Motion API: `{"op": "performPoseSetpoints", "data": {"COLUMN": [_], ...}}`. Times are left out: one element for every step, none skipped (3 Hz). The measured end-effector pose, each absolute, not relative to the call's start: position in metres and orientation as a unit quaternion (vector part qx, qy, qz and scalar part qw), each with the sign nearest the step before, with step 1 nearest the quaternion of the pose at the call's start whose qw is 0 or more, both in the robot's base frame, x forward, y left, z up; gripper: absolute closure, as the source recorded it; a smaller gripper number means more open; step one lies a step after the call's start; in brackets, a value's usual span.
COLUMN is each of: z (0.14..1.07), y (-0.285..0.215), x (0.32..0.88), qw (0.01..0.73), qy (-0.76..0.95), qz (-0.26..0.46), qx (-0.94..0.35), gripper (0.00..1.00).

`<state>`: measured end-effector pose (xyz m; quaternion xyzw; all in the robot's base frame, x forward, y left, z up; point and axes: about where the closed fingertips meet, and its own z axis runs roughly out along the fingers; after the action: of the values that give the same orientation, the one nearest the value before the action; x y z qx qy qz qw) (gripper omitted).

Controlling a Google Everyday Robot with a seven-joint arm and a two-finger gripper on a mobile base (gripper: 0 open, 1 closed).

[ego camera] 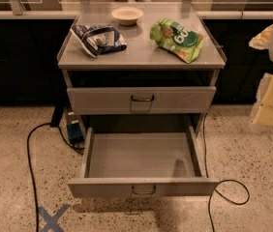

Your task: Close middle drawer

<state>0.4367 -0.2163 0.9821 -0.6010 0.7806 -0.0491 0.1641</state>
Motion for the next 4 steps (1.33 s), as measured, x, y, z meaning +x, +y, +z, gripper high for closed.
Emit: {"op": "performPoseSetpoints", "data": {"z": [0.982, 0.961, 0.907, 0.828], "y": [-0.216, -0.217, -0.212, -0.201], "x": [0.437, 0.432, 0.419, 0.405], "qw": [0.164, 0.166, 0.168, 0.154], "qy": [0.781, 0.785, 0.783, 0.781], "qz": [-0.049, -0.033, 0.005, 0.055], "qx": [-0.601, -0.596, -0.599, -0.603], "gripper": [0.0, 0.0, 0.0, 0.0]}}
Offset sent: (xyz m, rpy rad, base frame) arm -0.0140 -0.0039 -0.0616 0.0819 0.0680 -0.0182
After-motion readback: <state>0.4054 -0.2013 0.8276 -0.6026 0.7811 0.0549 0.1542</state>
